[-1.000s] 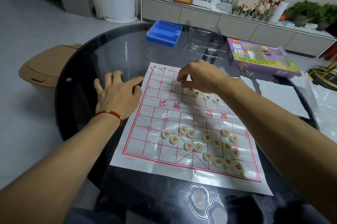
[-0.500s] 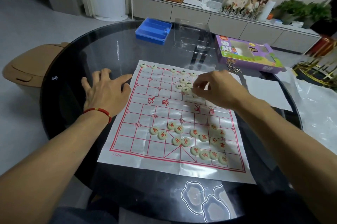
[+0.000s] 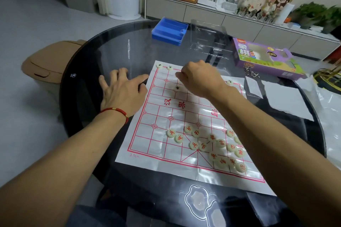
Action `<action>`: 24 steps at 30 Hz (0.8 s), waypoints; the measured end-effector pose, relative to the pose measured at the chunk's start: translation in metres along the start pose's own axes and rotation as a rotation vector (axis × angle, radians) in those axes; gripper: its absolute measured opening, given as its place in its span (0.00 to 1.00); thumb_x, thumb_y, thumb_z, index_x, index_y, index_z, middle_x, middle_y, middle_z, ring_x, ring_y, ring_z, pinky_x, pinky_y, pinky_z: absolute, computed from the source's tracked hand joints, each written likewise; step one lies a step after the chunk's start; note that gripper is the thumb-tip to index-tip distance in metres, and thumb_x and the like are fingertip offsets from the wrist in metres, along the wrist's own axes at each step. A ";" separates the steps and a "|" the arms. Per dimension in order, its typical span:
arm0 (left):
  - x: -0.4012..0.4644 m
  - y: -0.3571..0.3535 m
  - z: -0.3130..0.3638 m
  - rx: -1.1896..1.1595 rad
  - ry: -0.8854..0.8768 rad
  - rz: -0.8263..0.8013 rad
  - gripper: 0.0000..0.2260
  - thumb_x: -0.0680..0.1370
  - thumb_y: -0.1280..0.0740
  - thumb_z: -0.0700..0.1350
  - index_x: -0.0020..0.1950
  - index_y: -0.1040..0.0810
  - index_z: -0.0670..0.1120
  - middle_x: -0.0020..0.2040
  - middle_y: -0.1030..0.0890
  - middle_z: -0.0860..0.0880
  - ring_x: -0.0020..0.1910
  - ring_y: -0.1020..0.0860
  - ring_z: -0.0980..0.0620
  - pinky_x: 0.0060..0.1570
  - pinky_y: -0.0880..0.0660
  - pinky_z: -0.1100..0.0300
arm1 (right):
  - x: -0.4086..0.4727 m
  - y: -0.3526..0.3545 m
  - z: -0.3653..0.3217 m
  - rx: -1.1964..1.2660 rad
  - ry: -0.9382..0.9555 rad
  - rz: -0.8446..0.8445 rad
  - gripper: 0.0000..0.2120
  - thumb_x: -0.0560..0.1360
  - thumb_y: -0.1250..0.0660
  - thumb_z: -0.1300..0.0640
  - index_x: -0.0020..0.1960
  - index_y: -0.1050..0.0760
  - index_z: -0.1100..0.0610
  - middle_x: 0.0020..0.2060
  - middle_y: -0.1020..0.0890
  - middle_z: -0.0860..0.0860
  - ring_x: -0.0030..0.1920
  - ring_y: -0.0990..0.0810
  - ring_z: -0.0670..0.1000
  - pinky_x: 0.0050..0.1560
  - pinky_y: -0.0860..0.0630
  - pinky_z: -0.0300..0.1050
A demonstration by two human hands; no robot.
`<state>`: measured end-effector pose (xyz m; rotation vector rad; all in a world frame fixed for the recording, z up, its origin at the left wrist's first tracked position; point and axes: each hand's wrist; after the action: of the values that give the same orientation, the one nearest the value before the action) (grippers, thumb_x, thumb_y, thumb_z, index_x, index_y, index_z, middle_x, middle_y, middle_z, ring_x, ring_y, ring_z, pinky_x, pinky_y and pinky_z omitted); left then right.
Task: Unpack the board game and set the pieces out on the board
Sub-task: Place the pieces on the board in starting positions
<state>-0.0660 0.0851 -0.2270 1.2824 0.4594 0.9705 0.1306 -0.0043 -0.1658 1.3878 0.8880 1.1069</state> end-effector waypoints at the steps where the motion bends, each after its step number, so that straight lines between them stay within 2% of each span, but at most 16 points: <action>1: 0.000 0.001 0.000 0.003 0.000 0.003 0.17 0.83 0.45 0.53 0.71 0.30 0.61 0.72 0.33 0.42 0.74 0.41 0.39 0.74 0.51 0.32 | 0.000 0.000 0.005 0.028 0.030 0.012 0.14 0.82 0.38 0.49 0.43 0.25 0.56 0.39 0.20 0.52 0.38 0.21 0.57 0.41 0.20 0.50; 3: -0.001 0.001 0.001 0.005 0.002 0.003 0.17 0.83 0.45 0.53 0.71 0.30 0.61 0.72 0.34 0.42 0.75 0.41 0.39 0.74 0.51 0.32 | -0.002 0.000 0.011 0.087 0.128 -0.056 0.07 0.80 0.35 0.54 0.52 0.18 0.53 0.46 0.15 0.51 0.44 0.18 0.55 0.46 0.18 0.53; 5: -0.001 0.001 0.001 0.012 0.002 0.001 0.17 0.84 0.45 0.53 0.72 0.30 0.61 0.73 0.34 0.42 0.75 0.41 0.39 0.74 0.51 0.32 | -0.007 0.000 0.011 0.096 0.206 -0.143 0.10 0.79 0.31 0.54 0.59 0.18 0.50 0.52 0.15 0.49 0.49 0.17 0.52 0.50 0.17 0.52; 7: 0.000 0.001 0.001 0.018 0.004 -0.001 0.17 0.84 0.45 0.53 0.72 0.30 0.61 0.73 0.34 0.42 0.75 0.41 0.39 0.74 0.51 0.32 | -0.008 -0.003 0.009 0.079 0.230 -0.138 0.13 0.78 0.30 0.55 0.62 0.19 0.49 0.54 0.16 0.48 0.51 0.18 0.51 0.52 0.17 0.52; 11: 0.000 0.000 0.001 0.011 0.003 0.002 0.17 0.84 0.45 0.53 0.71 0.30 0.61 0.72 0.34 0.42 0.75 0.41 0.39 0.74 0.51 0.31 | -0.008 -0.008 0.009 0.076 0.238 -0.105 0.12 0.79 0.30 0.57 0.62 0.18 0.51 0.55 0.16 0.50 0.52 0.18 0.50 0.52 0.18 0.48; 14: 0.000 0.000 0.001 0.013 0.006 0.004 0.17 0.83 0.45 0.53 0.72 0.30 0.61 0.73 0.34 0.42 0.75 0.41 0.39 0.74 0.50 0.31 | -0.009 -0.009 0.009 0.083 0.242 -0.094 0.11 0.78 0.28 0.55 0.60 0.17 0.51 0.53 0.15 0.49 0.51 0.17 0.50 0.52 0.17 0.50; 24: 0.000 0.000 0.002 0.030 -0.003 0.000 0.17 0.84 0.44 0.53 0.72 0.30 0.60 0.73 0.34 0.41 0.75 0.40 0.38 0.73 0.50 0.31 | -0.008 -0.011 0.011 0.116 0.235 -0.102 0.12 0.78 0.28 0.54 0.61 0.18 0.52 0.54 0.15 0.50 0.52 0.17 0.50 0.53 0.17 0.49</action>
<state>-0.0644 0.0844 -0.2267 1.3103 0.4731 0.9653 0.1393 -0.0134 -0.1776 1.3073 1.1960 1.1712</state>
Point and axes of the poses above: each hand's wrist, its own x-axis towards the middle knuckle, its own y-axis out of the back of the hand, z = x × y
